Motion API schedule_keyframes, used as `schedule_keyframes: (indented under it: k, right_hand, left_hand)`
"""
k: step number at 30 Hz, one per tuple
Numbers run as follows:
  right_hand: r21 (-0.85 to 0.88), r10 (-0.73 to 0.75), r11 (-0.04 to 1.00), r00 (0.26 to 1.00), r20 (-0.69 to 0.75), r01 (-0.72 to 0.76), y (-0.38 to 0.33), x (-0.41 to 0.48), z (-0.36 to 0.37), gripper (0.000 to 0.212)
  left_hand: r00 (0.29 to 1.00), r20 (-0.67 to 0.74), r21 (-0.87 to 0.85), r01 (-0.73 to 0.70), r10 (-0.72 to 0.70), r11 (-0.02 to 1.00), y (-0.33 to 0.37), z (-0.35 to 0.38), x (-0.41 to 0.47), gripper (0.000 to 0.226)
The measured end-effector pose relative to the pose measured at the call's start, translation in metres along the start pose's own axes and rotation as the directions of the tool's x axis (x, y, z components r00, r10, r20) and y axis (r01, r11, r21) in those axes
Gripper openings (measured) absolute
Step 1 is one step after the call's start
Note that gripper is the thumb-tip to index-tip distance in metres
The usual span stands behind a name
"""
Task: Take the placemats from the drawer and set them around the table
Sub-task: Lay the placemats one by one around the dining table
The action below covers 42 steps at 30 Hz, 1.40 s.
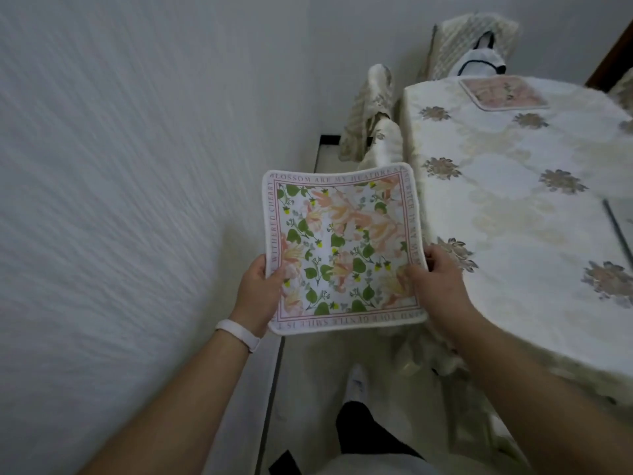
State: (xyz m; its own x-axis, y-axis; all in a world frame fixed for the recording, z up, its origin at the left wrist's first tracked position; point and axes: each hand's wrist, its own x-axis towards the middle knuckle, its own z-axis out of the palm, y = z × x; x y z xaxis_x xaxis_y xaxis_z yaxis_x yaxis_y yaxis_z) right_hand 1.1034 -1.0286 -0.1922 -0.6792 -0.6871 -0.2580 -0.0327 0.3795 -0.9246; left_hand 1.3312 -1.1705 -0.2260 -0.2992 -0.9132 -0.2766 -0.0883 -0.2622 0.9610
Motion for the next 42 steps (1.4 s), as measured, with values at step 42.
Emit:
schedule_keyframes:
  k: [42]
  right_hand:
    - [0.353,0.449,0.89,0.682,-0.577,-0.288,-0.096,0.406,-0.047,0.012]
  left_hand:
    - [0.658,0.701,0.388,-0.03,-0.274,0.921,0.164,0.35,0.552,0.024]
